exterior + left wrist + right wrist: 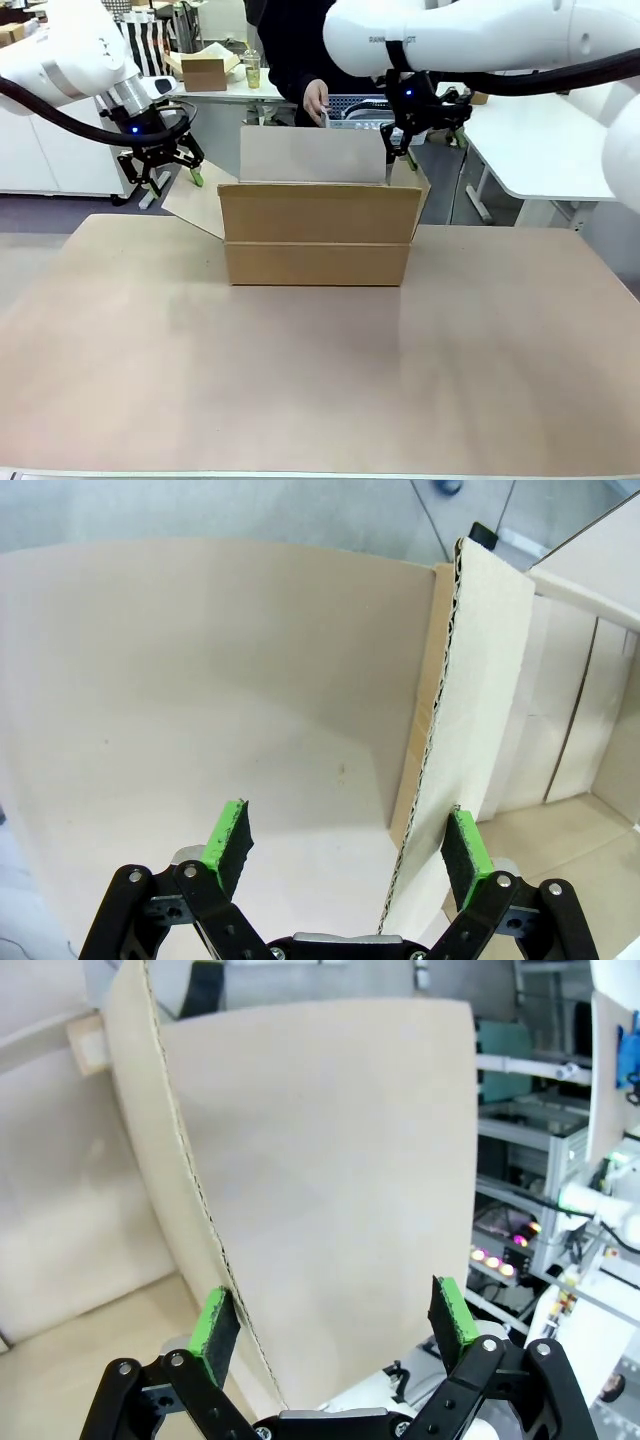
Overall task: Pack the gift set into the box.
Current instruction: Place both hands on the side flaps of the Package Box and spread them outward.
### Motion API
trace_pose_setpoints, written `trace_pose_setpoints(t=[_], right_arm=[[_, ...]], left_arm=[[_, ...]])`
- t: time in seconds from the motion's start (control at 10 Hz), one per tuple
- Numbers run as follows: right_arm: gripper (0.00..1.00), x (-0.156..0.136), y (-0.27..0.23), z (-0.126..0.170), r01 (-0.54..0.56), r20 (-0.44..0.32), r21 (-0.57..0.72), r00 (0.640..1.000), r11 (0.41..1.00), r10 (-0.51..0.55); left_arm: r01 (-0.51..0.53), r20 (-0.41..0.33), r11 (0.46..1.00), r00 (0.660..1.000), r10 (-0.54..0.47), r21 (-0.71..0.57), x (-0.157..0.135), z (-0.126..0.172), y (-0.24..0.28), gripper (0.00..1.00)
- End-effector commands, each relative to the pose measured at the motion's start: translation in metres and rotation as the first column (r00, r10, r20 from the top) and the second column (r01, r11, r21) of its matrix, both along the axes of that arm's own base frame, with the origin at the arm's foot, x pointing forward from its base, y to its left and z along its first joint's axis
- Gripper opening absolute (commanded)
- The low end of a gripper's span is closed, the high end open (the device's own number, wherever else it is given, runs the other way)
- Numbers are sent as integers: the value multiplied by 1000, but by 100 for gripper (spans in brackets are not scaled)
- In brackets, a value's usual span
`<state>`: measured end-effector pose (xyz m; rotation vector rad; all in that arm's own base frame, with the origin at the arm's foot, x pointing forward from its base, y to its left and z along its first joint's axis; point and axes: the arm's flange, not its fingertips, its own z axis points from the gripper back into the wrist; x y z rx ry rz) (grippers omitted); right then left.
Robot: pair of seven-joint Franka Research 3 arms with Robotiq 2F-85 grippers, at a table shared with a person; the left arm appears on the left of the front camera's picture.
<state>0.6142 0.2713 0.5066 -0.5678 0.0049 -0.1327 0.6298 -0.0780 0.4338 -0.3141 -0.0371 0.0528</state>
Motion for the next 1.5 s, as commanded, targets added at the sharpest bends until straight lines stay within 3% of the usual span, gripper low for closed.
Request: trace_pose_setpoints(t=[0.0,0.2,0.4,0.6,0.7,1.2,1.3,1.4], right_arm=[[100,-8,-2,-2,-3,8,17,1000,1000,3],[100,-8,-24,-9,-5,-13,149,1000,989,7],[100,-4,-52,-32,5,-81,323,996,947,23],[100,-9,-77,-48,97,-91,372,994,923,-68],[100,-12,-83,-55,88,-89,386,994,918,-58],[100,-13,-89,-80,226,-76,380,974,897,-213],[100,-5,-80,-67,171,-102,355,984,919,-144],[100,-5,-80,-67,171,-102,355,984,919,-144]], left_arm=[[-12,2,1000,1000,12,17,0,1,1,100],[-12,2,1000,1000,12,17,0,1,1,100],[-12,2,1000,1000,12,17,0,1,1,100],[-12,2,1000,1000,12,17,0,1,1,100],[-12,2,1000,1000,12,17,0,1,1,100],[-12,2,1000,1000,12,17,0,1,1,100],[-12,2,1000,1000,12,17,0,1,1,100],[-12,2,1000,1000,12,17,0,1,1,100]])
